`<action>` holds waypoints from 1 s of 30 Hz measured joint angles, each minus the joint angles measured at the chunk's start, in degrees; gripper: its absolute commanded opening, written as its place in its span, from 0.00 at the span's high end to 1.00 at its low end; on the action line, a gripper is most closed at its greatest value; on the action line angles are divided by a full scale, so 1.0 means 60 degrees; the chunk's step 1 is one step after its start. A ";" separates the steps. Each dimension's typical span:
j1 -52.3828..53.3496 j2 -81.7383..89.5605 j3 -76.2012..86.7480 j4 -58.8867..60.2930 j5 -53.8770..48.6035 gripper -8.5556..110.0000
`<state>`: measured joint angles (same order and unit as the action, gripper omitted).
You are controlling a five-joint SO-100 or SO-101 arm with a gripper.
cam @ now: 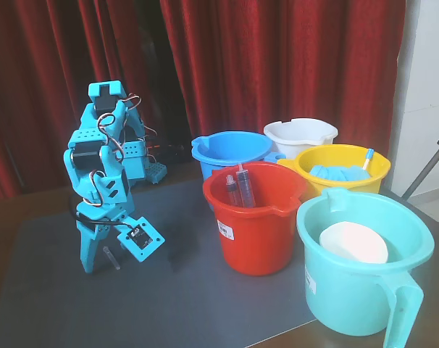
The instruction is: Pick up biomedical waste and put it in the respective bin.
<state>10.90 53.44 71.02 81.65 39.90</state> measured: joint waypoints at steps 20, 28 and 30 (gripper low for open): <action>-0.0073 0.0000 0.0483 -0.0073 0.0410 0.67; -0.0073 0.0015 0.0571 -0.0146 0.0513 0.71; -0.0044 0.0015 0.0571 -0.0264 0.0630 0.77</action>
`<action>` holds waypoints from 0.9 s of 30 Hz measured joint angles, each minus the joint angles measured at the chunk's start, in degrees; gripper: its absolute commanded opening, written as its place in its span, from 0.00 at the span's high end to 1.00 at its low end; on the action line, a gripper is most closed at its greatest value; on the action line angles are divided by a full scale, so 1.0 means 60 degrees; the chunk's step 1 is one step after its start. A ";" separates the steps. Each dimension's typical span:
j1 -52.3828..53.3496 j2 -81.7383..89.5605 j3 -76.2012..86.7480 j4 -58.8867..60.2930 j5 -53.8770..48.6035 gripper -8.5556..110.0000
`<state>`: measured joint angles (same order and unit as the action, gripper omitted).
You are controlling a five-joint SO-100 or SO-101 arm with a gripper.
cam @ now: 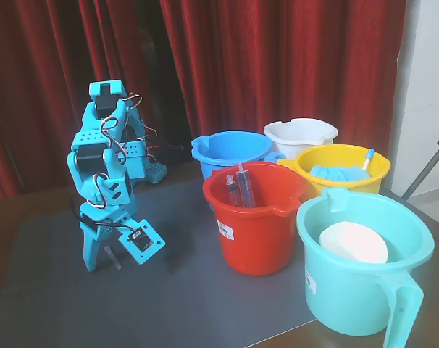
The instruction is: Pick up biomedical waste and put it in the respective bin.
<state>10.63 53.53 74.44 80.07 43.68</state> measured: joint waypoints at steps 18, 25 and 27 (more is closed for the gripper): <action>0.0015 0.0029 0.0176 -0.0161 -0.0132 0.93; 0.0381 0.0029 0.0059 -0.0176 -0.0176 0.93; 0.0557 0.0015 0.0000 -0.0161 -0.0176 0.93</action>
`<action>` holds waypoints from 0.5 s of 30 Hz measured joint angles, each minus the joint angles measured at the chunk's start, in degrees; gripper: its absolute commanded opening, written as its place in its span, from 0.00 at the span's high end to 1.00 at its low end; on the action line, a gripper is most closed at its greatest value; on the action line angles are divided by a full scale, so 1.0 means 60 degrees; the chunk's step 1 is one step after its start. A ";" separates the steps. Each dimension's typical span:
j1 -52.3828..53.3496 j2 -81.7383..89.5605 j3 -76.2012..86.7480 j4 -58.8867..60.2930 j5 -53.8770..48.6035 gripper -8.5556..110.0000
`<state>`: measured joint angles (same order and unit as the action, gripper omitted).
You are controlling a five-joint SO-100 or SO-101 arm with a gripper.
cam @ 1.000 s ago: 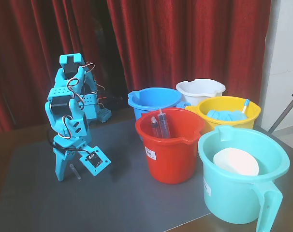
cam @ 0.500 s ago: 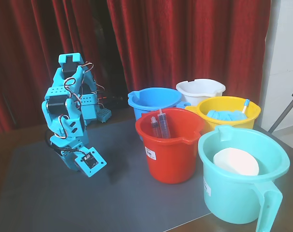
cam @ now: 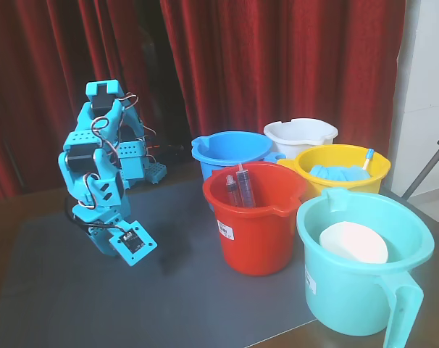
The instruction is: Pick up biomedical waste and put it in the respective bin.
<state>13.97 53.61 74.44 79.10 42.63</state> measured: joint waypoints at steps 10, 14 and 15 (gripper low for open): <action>0.0264 -0.0029 -0.0586 0.0015 0.0073 0.93; 0.0293 -0.0029 -0.0674 0.0015 0.0117 0.93; 0.0293 -0.0044 -0.0806 0.0044 0.0132 0.93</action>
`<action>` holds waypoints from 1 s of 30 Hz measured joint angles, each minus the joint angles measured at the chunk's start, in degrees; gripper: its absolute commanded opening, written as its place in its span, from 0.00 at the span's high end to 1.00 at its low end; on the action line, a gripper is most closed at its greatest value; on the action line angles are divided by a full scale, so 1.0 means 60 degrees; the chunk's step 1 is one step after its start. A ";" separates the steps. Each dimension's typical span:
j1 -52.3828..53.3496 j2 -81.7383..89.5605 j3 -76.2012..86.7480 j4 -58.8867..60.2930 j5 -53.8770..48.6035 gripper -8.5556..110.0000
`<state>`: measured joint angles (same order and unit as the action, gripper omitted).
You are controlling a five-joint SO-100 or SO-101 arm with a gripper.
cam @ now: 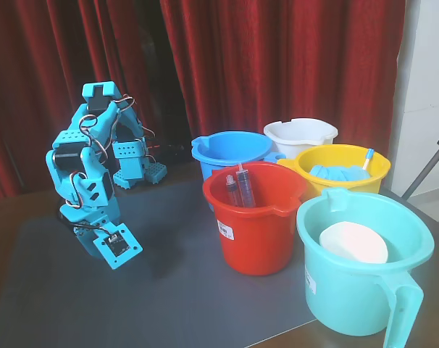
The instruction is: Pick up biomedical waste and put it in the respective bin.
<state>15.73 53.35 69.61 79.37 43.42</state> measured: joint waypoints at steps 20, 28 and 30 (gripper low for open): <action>-0.3516 0.1201 -0.6709 0.2168 0.4468 0.93; -0.5786 0.2563 -0.6768 0.2168 0.6108 0.93; -0.6255 0.2959 -0.6768 0.2168 0.6621 0.93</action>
<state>-21.80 71.10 29.00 92.37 83.14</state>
